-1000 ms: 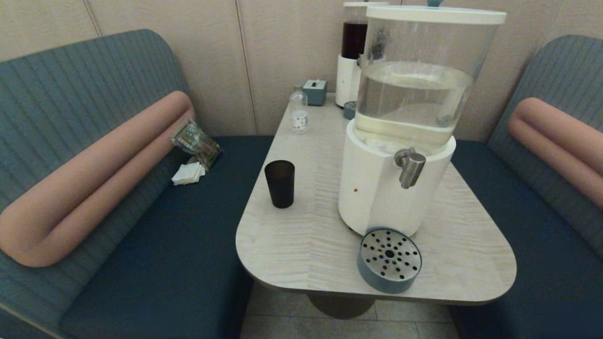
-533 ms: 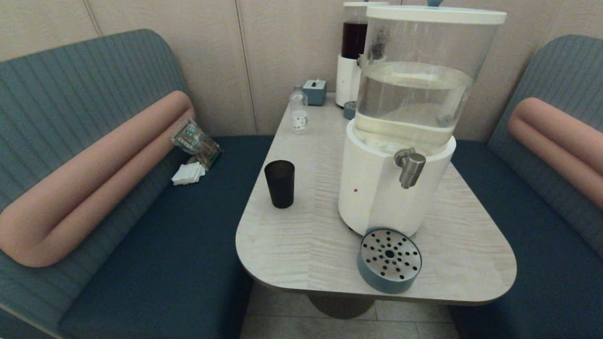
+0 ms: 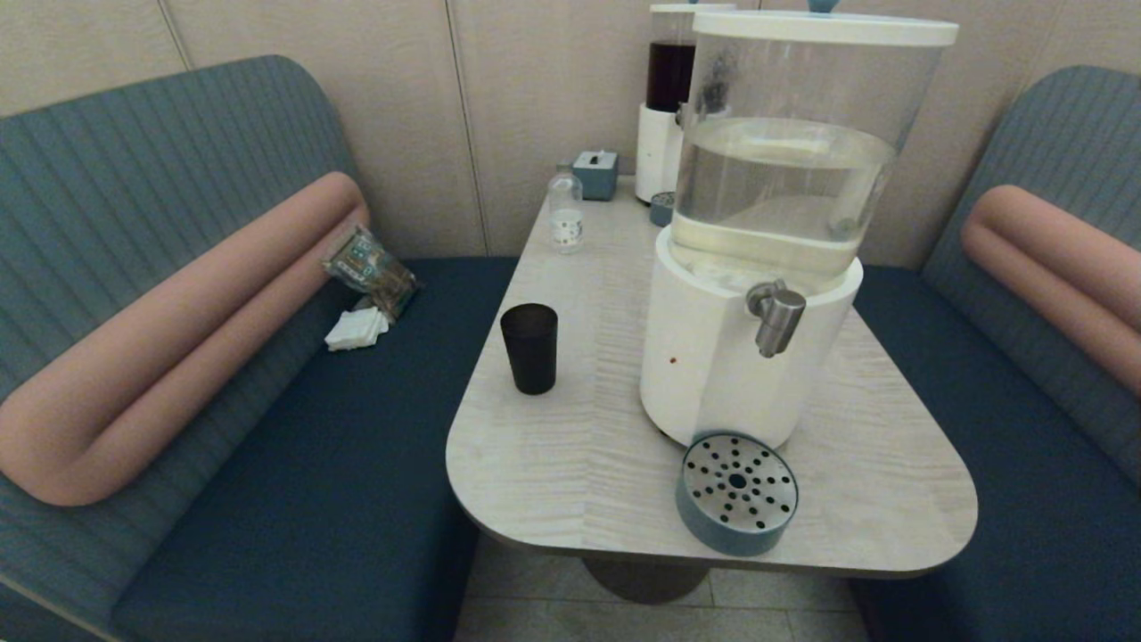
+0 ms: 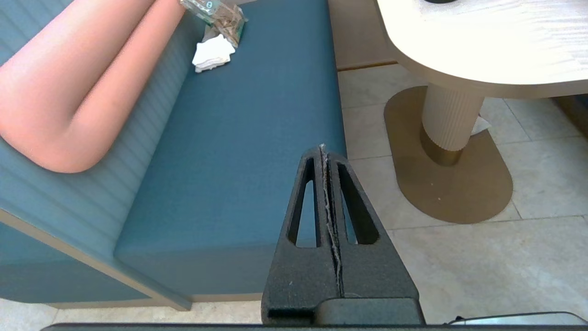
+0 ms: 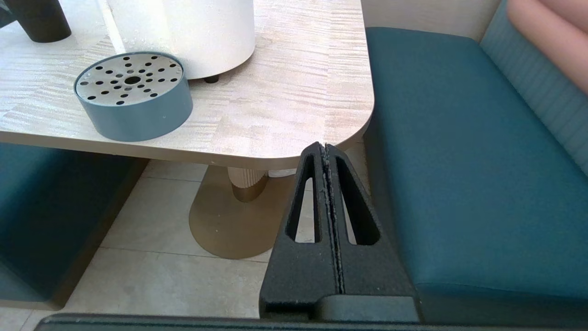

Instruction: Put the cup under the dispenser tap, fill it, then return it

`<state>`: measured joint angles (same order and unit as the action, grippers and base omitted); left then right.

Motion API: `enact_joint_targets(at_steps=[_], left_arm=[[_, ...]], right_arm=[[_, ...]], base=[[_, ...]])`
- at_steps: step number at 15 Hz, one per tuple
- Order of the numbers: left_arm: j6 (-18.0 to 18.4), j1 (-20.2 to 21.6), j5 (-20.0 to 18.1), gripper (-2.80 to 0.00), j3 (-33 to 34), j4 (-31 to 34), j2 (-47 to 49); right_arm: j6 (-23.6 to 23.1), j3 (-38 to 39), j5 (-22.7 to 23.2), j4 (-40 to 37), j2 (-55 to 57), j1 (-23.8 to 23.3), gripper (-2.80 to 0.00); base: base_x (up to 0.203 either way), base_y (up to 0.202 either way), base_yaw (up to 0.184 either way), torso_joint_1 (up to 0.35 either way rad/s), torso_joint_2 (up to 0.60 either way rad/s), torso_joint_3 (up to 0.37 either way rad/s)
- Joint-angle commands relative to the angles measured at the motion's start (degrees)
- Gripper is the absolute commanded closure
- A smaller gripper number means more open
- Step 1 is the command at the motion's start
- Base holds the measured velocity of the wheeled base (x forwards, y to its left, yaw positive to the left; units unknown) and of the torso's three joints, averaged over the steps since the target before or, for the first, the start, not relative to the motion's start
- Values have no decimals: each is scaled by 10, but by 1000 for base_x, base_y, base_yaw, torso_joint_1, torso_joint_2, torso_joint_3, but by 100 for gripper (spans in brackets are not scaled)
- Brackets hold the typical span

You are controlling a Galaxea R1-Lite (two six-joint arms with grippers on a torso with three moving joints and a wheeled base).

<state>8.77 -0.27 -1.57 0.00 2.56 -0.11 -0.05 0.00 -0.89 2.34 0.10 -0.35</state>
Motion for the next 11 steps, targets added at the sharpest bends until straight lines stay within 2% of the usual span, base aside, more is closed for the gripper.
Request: enact_joint_targets(at_steps=[1, 11], left_arm=[[0, 0, 0, 0, 0, 1, 1], [0, 0, 0, 0, 0, 1, 0]], right_arm=[[0, 8, 0, 1, 1, 0, 0], [4, 9, -2, 1, 1, 0, 0]], base=[[0, 0, 0, 0, 0, 0], [0, 0, 0, 0, 0, 0]])
